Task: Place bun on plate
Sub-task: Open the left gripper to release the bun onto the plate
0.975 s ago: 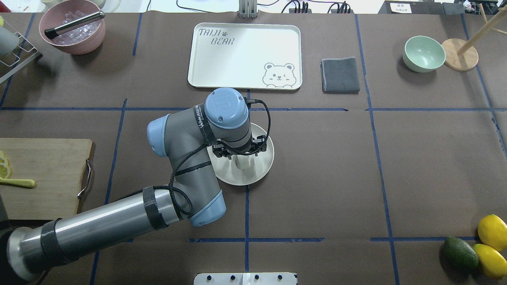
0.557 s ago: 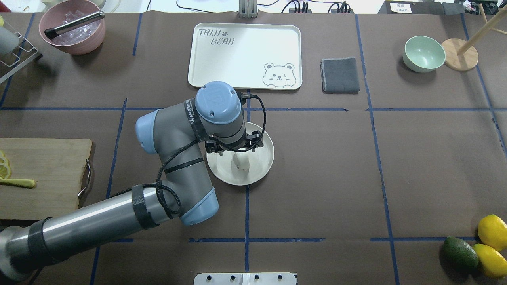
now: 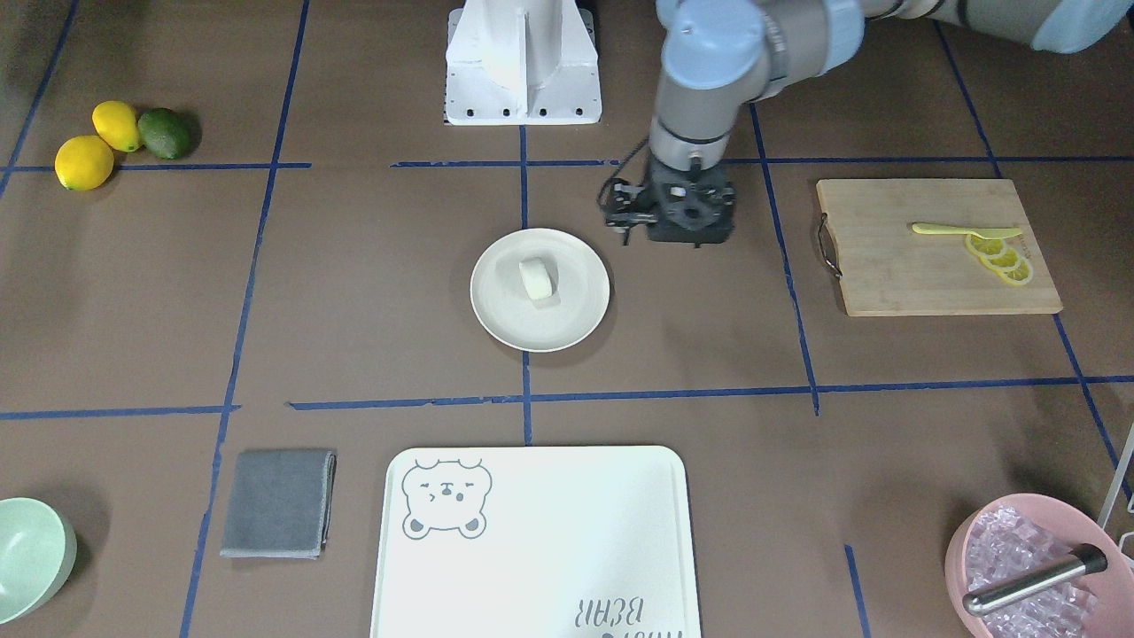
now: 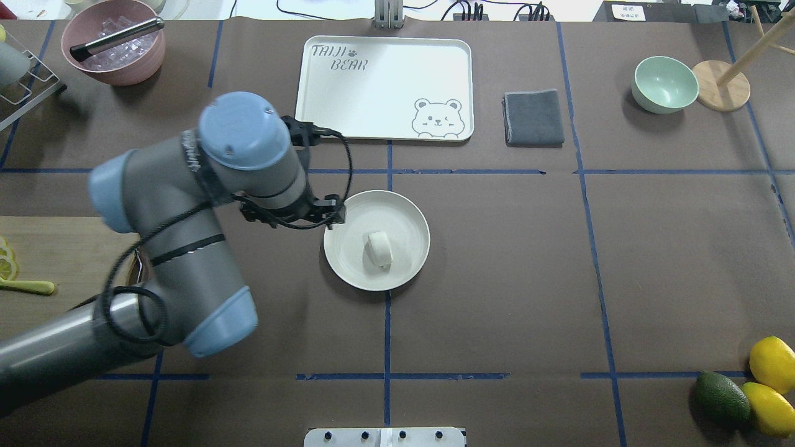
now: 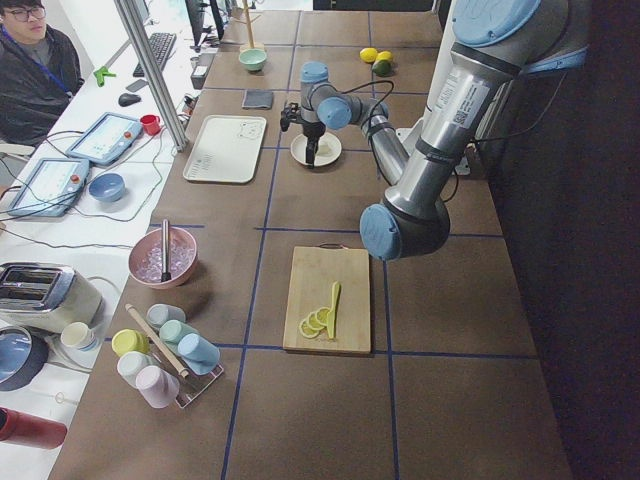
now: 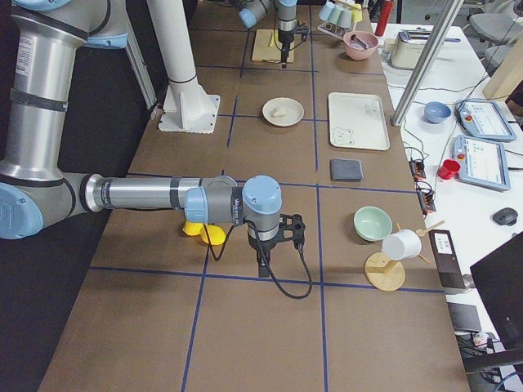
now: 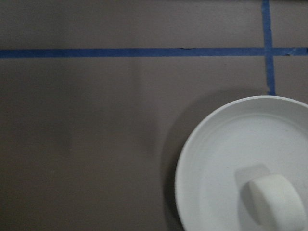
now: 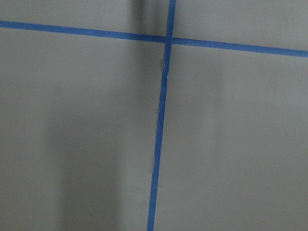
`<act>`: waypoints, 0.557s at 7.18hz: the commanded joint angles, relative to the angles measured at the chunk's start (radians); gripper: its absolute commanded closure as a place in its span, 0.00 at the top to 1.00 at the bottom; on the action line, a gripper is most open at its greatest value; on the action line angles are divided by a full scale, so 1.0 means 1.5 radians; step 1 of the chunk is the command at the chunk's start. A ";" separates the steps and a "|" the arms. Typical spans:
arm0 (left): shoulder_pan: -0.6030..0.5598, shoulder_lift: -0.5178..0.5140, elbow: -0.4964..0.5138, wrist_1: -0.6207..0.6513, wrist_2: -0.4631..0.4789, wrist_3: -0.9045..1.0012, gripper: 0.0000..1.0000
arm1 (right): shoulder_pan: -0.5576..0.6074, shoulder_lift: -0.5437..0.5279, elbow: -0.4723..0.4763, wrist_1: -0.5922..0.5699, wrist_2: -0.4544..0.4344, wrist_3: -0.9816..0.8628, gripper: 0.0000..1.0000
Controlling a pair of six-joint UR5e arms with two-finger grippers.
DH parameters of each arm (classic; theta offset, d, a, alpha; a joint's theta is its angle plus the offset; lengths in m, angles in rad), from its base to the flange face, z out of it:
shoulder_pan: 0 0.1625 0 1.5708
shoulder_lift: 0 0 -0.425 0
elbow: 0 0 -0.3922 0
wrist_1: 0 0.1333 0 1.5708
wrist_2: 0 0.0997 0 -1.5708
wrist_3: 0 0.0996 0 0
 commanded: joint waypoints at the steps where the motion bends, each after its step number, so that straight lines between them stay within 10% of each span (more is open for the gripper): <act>1: -0.193 0.176 -0.040 0.003 -0.105 0.313 1.00 | 0.000 0.000 0.000 0.000 0.000 -0.001 1.00; 4: -0.459 0.276 0.134 -0.008 -0.204 0.697 1.00 | 0.000 0.000 0.000 0.000 0.000 -0.002 1.00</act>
